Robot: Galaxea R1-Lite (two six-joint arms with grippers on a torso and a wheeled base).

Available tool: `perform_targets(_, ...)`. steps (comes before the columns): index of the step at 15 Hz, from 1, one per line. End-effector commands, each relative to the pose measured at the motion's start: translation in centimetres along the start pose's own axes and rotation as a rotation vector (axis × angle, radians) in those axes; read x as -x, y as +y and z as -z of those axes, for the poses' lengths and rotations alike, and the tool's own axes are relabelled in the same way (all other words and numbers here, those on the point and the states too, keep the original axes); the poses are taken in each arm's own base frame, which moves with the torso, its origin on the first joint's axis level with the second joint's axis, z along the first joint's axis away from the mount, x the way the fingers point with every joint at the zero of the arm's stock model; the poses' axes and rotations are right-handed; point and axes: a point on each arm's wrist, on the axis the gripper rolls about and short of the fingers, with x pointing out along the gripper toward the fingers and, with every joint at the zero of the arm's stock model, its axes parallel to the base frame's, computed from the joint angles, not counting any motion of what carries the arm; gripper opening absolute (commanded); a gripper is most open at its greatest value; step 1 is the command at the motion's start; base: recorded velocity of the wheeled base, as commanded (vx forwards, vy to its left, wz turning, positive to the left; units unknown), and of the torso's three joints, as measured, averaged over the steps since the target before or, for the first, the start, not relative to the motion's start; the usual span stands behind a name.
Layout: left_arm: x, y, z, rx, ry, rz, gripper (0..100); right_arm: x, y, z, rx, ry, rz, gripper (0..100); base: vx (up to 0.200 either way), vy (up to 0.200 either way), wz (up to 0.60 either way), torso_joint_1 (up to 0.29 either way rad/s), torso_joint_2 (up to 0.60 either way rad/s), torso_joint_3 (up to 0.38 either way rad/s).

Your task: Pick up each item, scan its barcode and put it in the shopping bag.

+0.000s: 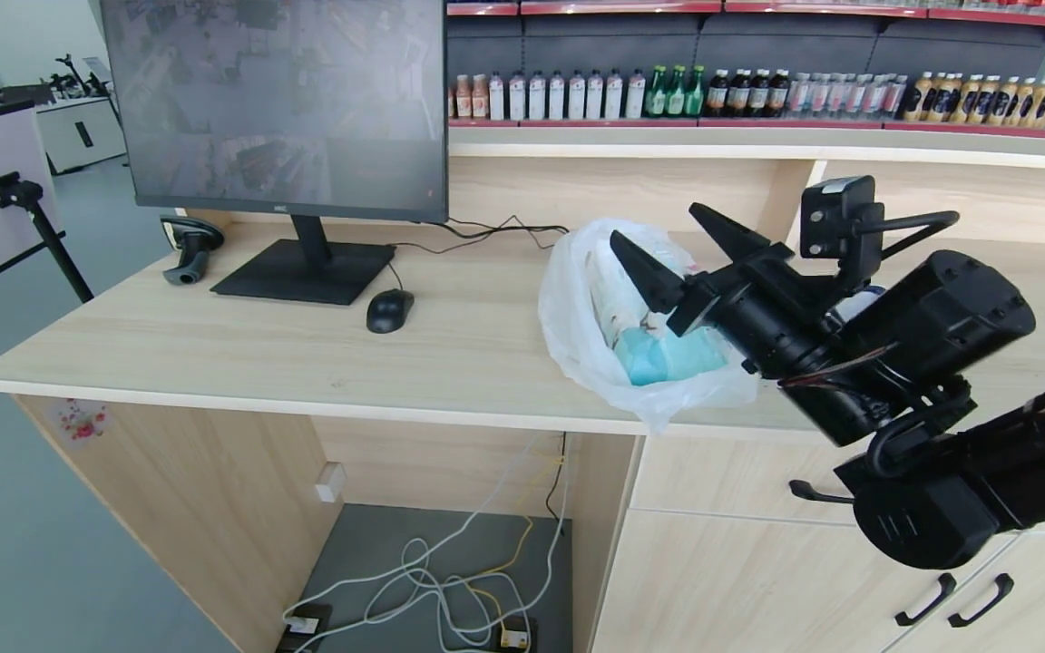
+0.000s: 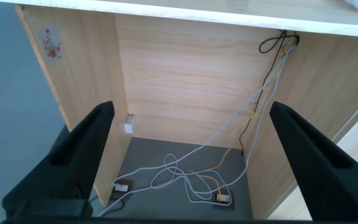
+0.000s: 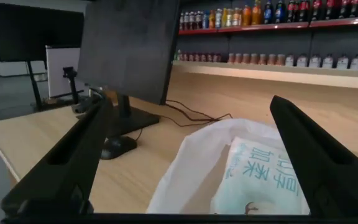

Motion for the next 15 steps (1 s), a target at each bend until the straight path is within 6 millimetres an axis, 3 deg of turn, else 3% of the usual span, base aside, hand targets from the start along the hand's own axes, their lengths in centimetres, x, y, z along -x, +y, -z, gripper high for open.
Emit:
perform_targets(1, 0.0, 0.0, 0.0, 0.000, 0.000, 0.000, 100, 1.0, 0.5, 0.1, 0.007, 0.032, -0.017, 100, 0.000, 0.000, 0.00, 0.000, 0.00, 0.000)
perform_targets(8, 0.0, 0.0, 0.0, 0.003, 0.000, -0.002, 100, 1.8, -1.5, 0.1, 0.044, 0.048, 0.039, 100, 0.000, 0.000, 0.00, 0.000, 0.00, 0.000)
perform_targets(15, 0.0, 0.0, 0.0, 0.005, 0.000, 0.000, 100, 2.1, -1.6, 0.7, 0.037, 0.074, 0.044, 100, 0.000, 0.000, -0.60, 0.002, 0.00, 0.002)
